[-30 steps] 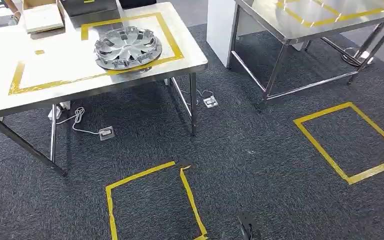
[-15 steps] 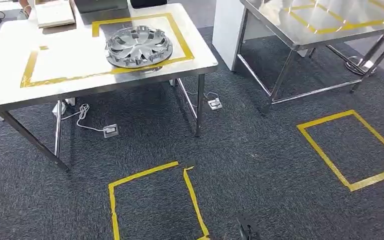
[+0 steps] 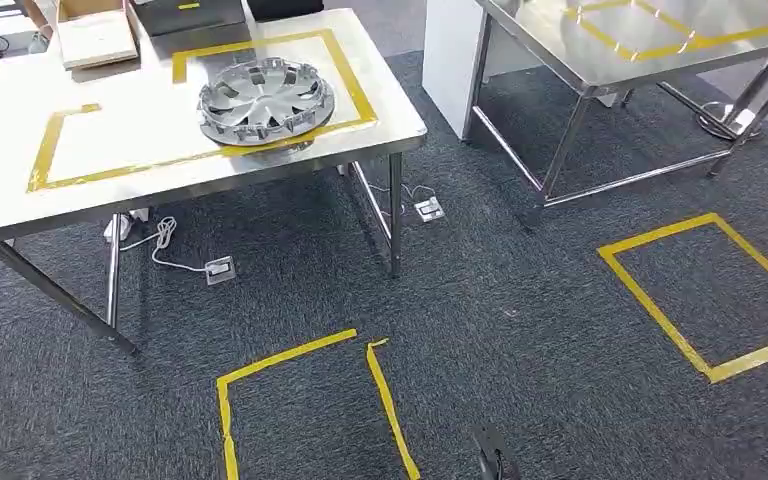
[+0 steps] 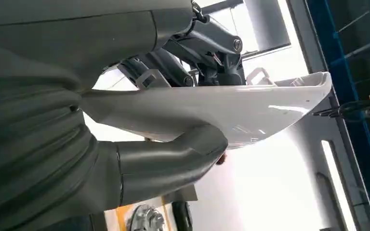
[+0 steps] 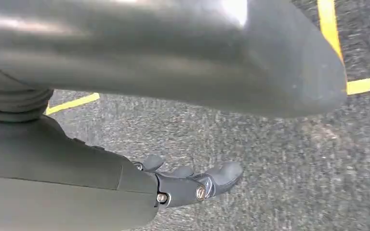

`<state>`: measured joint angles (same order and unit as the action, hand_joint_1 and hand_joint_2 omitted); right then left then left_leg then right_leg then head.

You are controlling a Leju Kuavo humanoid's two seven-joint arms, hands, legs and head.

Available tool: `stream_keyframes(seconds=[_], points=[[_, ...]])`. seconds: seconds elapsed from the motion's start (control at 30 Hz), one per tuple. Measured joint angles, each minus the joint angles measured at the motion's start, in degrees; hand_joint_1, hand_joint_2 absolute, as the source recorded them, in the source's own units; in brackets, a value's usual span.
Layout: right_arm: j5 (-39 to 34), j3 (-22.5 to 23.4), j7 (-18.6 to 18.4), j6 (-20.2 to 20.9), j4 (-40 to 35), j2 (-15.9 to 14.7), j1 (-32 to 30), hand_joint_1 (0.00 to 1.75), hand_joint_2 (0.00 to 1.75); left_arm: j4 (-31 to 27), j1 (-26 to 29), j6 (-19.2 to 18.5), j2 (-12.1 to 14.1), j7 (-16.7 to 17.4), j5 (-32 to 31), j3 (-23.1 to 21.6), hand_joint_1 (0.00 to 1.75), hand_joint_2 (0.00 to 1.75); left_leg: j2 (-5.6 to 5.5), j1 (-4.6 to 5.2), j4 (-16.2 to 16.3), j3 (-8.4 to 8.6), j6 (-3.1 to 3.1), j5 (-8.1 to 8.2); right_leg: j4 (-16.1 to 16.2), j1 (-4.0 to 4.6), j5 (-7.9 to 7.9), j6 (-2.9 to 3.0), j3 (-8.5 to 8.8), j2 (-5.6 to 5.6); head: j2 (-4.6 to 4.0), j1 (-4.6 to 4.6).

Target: Take the parts from the cabinet and place them on the table.

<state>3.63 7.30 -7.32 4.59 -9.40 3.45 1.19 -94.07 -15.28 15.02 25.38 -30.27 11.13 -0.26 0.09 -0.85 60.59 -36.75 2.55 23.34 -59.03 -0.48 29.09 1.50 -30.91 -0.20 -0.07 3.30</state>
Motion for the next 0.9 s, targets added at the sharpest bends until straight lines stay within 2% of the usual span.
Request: stream_keyframes(seconds=[0.03,0.07,0.13,0.2,0.23,0.3,0.33,0.37,0.4,0.43,0.47,0.5,0.53,0.57,0.6,0.63,0.67,0.7,0.73,0.77,0.83,0.87,0.9], points=[[0.02,0.0,0.0,0.02,0.0,0.0,0.06,0.0,0.0,0.04,-0.02,0.0,0.02,-0.04,0.0,0.0,1.75,1.75,0.16,0.45,-1.07,0.97,-0.21,1.56,-0.17,0.43,0.4,-0.45,-0.05,0.05,0.0,-0.2],[0.04,0.0,0.0,0.04,0.0,0.0,0.14,0.0,0.0,-0.09,0.02,0.0,0.11,-0.11,0.0,0.02,1.75,1.75,-0.06,0.49,-1.16,1.0,-0.99,1.54,0.0,0.41,0.54,-0.79,-0.19,0.01,0.0,-0.24],[0.04,0.02,-0.02,0.04,0.0,0.02,0.03,0.0,0.0,-0.13,0.19,0.04,0.13,-0.15,0.0,0.09,1.75,1.75,-0.3,0.38,-1.43,0.85,-1.81,1.77,-0.46,0.43,-0.02,-1.51,0.12,-0.08,0.0,-0.06],[0.04,0.02,-0.02,0.02,0.0,0.04,0.05,0.0,0.0,-0.33,0.25,0.04,0.13,-0.15,-0.02,0.09,1.75,1.75,-0.39,0.12,-1.74,1.9,-2.74,1.95,-1.36,0.27,0.67,-2.06,0.05,-0.08,0.02,0.11],[0.04,0.02,-0.02,0.0,0.0,0.11,0.19,0.0,0.0,-0.5,0.15,0.04,0.15,-0.2,-0.02,0.11,1.75,1.75,-0.42,0.11,-1.75,2.21,-3.04,2.13,-3.91,0.26,2.02,-2.35,-1.16,0.07,0.0,0.13],[0.04,0.02,-0.22,-0.15,0.0,0.15,0.36,0.0,0.0,-0.52,0.25,-0.04,0.13,-0.33,-0.31,0.11,1.75,1.75,-0.43,0.19,-1.73,2.27,-3.39,2.44,-12.11,0.12,5.78,-2.82,-6.03,0.09,0.0,0.24],[-0.02,0.02,-0.22,-0.22,0.0,0.15,0.3,0.0,0.0,-0.5,0.3,-0.11,0.09,-0.33,-0.44,0.11,1.75,1.75,-0.46,0.22,-1.71,2.29,-3.43,2.59,-15.93,0.12,7.14,-3.02,-8.55,0.11,0.0,0.28],[-0.04,0.02,-0.22,-0.39,0.0,0.15,0.18,0.0,0.0,-0.5,0.32,-0.26,0.07,-0.33,-0.55,0.11,1.75,1.75,-0.55,0.22,-1.66,2.37,-3.38,2.76,-18.11,0.11,7.29,-2.89,-10.42,0.11,0.0,0.28],[-0.04,0.02,-0.22,-0.48,0.0,0.17,0.09,0.0,0.0,-0.48,0.31,-0.44,0.07,-0.33,-0.63,0.11,1.75,1.75,-0.66,0.22,-1.64,2.59,-3.34,2.95,-17.26,0.07,5.99,-2.89,-10.64,0.1,0.02,0.28],[-0.04,0.02,-0.22,-0.48,0.0,0.15,0.05,0.0,0.0,-0.48,0.31,-0.55,0.07,-0.35,-0.7,0.13,1.75,1.75,-0.78,0.21,-1.61,2.95,-3.14,3.22,-13.52,0.03,3.18,-2.74,-9.53,0.1,0.0,0.31],[-0.04,0.02,-0.2,-0.48,0.0,0.15,0.06,0.0,0.0,-0.48,0.31,-0.61,0.07,-0.35,-0.74,0.13,1.75,1.75,-0.82,0.21,-1.61,3.4,-2.96,3.49,-8.65,0.02,0.07,-2.59,-7.5,0.1,0.0,0.33],[-0.04,0.02,-0.2,-0.48,0.0,0.15,0.07,0.0,0.0,-0.48,0.3,-0.68,0.07,-0.35,-0.81,0.13,1.75,1.75,-0.81,0.21,-1.61,3.77,-2.71,3.81,-3.19,0.03,-3.09,-2.16,-5.26,0.12,0.0,0.33],[-0.04,0.02,-0.2,-0.48,0.0,0.17,0.08,0.0,0.0,-0.46,0.24,-0.7,0.07,-0.35,-0.85,0.15,1.75,1.75,-0.8,0.33,-1.51,3.9,-2.39,4.05,-0.67,0.13,-3.15,-1.86,-4.51,0.2,0.0,0.22],[-0.04,0.02,-0.17,-0.48,0.0,0.17,0.17,0.0,0.0,-0.46,0.23,-0.74,0.07,-0.35,-0.87,0.18,1.75,1.75,-0.96,0.44,-1.54,3.66,-2.03,4.07,-0.47,0.46,-0.86,-1.6,-4.69,0.16,0.0,0.33],[-0.07,0.02,-0.17,-0.48,0.0,0.2,0.14,0.0,0.0,-0.46,0.22,-0.83,0.15,-0.31,-0.87,0.22,1.75,1.75,-0.92,0.44,-1.91,3.65,-1.6,4.27,-0.29,0.55,-1.7,-1.24,-4.49,0.17,0.0,0.26],[-0.07,0.02,-0.17,-0.48,0.0,0.22,-0.08,0.0,0.0,-0.41,0.33,-1.07,0.15,-0.31,-0.87,0.22,1.75,1.75,-0.98,0.46,-0.9,3.98,-1.02,3.72,0.09,0.34,-2.33,-0.71,-4.41,0.2,0.0,0.26],[-0.07,0.02,-0.17,-0.46,0.0,0.24,-0.16,0.0,0.0,-0.44,0.27,-1.18,0.28,-0.33,-0.87,0.28,1.75,1.75,-1.01,0.44,-1.03,4.26,-0.63,3.75,0.1,0.35,-2.25,-0.23,-3.67,0.12,0.02,0.28],[-0.09,0.04,-0.17,-0.46,0.0,0.35,-0.15,0.0,0.0,-0.42,0.28,-1.18,0.5,-0.31,-0.83,0.35,1.75,1.75,-0.79,0.31,-0.58,3.95,-0.47,4.41,0.38,0.11,-2.3,0.15,-2.64,0.14,0.0,0.33],[-0.07,0.04,-0.11,-0.46,0.0,0.35,-0.08,0.0,0.0,-0.39,0.16,-1.25,0.57,-0.33,-0.81,0.39,1.75,1.75,-0.64,0.29,1.02,3.6,-0.35,5.21,0.38,0.14,-2.01,0.5,-2.05,0.13,0.0,-0.18],[-0.07,0.07,-0.11,-0.46,0.0,0.35,0.02,0.0,0.0,-0.35,-0.1,-1.25,0.63,-0.33,-0.74,0.44,1.75,1.75,-0.53,0.29,4.33,1.8,-0.09,6.7,0.38,0.15,-1.63,0.81,-1.69,0.15,0.0,-0.39],[-0.07,0.09,-0.13,-0.46,0.0,0.35,0.04,0.0,0.0,-0.2,0.08,-1.25,0.63,-0.31,-0.72,0.5,1.75,1.75,-0.5,0.26,12.57,-3.4,0.31,10.01,0.36,0.26,-0.82,1.06,-1.09,0.13,0.0,-0.33],[-0.07,0.09,-0.13,-0.46,0.0,0.35,-0.03,0.0,0.0,-0.04,0.21,-1.25,0.63,-0.31,-0.72,0.5,1.75,1.75,-0.5,0.26,15.17,-5.45,0.28,10.43,0.31,0.31,-0.42,1.05,-0.73,0.13,0.02,-0.35],[-0.07,0.09,-0.15,-0.46,0.0,0.35,-0.11,0.0,0.0,0.11,0.22,-1.25,0.63,-0.28,-0.7,0.5,1.75,1.75,-0.49,0.26,14.94,-6.05,0.11,9.23,0.27,0.31,0.04,1.0,-0.21,0.14,0.02,-0.35]])
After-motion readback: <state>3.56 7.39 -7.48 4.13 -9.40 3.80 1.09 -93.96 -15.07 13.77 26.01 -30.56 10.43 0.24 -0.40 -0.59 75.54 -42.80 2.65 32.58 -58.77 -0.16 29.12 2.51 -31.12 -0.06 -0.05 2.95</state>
